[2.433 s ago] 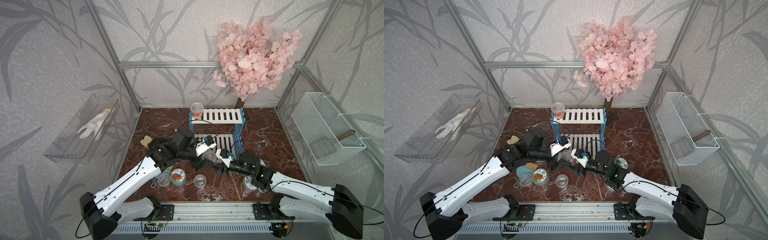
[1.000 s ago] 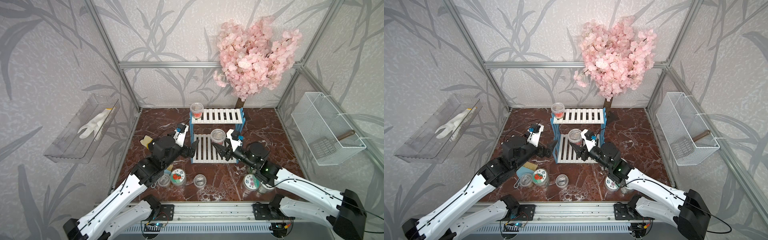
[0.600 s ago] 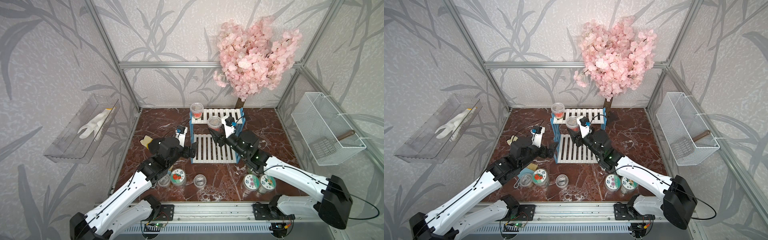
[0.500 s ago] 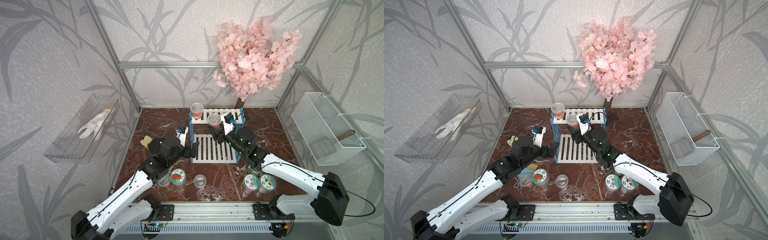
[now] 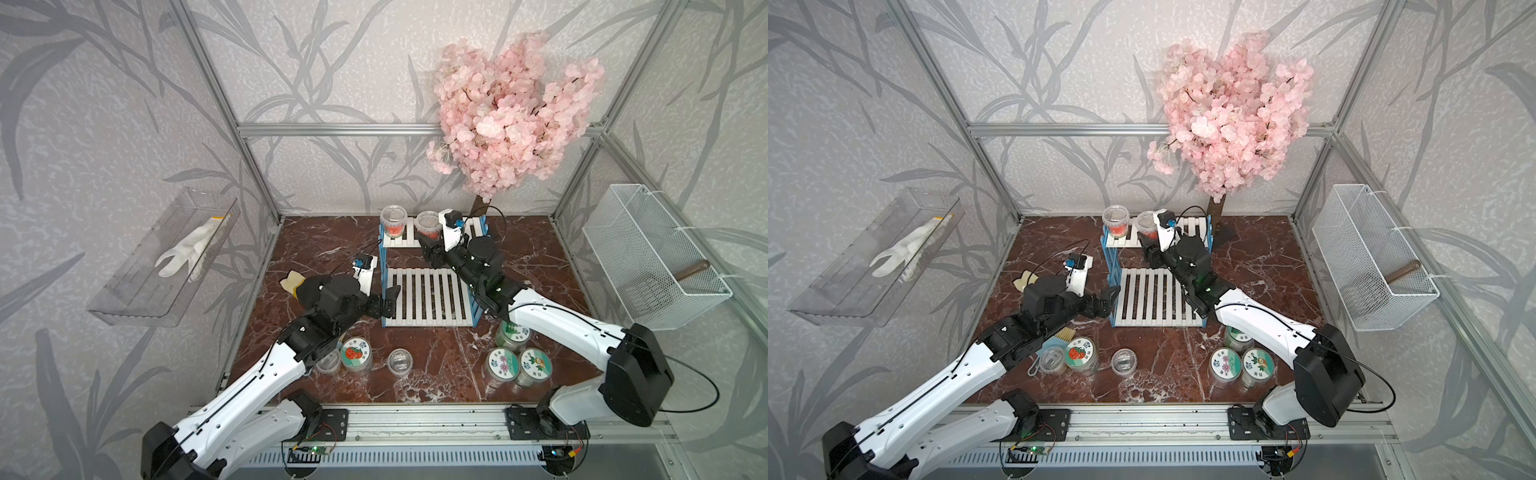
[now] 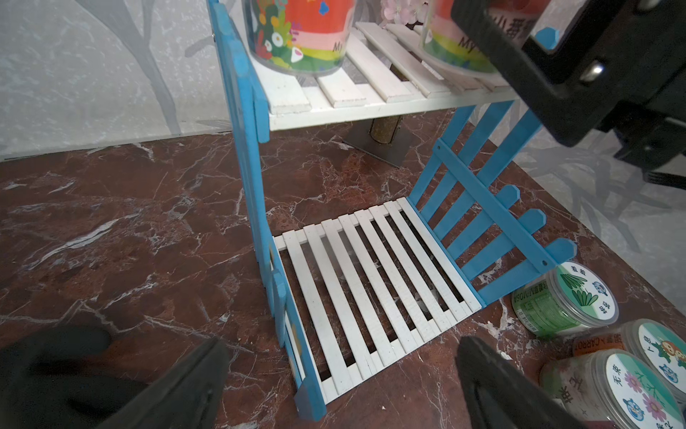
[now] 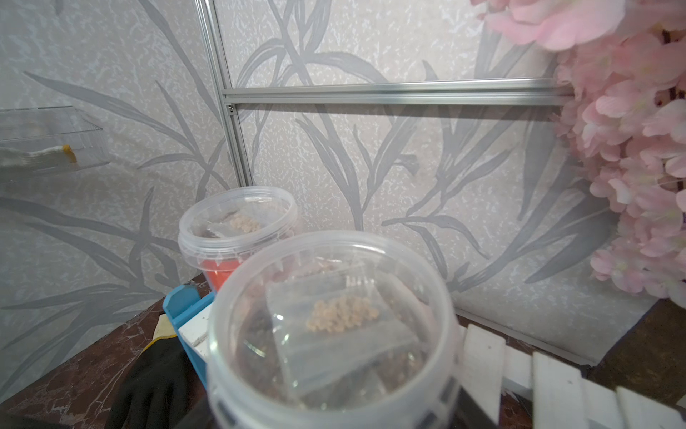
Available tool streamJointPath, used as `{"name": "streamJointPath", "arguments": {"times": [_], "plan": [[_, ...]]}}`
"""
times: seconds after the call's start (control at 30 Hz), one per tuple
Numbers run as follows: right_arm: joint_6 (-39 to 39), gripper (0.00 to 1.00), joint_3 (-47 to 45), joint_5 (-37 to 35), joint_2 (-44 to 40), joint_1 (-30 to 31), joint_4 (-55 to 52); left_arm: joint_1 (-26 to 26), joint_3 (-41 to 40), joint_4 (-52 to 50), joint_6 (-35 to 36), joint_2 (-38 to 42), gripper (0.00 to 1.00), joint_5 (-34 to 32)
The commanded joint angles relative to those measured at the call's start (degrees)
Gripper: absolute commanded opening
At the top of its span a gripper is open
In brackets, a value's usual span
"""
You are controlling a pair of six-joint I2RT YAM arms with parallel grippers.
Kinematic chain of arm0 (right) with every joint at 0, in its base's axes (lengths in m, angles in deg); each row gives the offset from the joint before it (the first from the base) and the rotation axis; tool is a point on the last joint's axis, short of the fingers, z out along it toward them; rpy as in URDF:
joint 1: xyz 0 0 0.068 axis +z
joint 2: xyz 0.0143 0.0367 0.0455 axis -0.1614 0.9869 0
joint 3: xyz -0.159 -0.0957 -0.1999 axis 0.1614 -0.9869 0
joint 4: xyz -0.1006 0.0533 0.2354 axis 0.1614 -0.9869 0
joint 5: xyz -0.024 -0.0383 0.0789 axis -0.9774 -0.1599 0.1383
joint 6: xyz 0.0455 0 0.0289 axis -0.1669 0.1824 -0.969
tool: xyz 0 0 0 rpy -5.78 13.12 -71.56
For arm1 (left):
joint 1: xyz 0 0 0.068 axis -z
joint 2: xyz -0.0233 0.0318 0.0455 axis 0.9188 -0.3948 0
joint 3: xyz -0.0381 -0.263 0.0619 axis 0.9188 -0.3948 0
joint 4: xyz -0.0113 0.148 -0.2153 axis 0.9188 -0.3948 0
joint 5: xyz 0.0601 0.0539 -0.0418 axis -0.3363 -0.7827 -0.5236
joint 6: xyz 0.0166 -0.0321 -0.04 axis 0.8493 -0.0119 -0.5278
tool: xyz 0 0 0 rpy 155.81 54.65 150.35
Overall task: Place the seed container on the shelf
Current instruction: Place the seed jar on the shelf.
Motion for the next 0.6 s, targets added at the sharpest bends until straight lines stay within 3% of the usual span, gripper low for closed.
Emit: {"name": "streamJointPath", "arguments": {"times": [0.0,0.57], "plan": [[-1.24,0.64,2.20,1.06,0.78,-0.59,0.62,-0.21,-0.68,1.57,-0.29,0.42,1.00,1.13],[-1.33,0.69,3.18,1.32,1.68,-1.12,-2.45,-0.21,-0.27,1.59,0.62,0.50,1.00,2.43]]}}
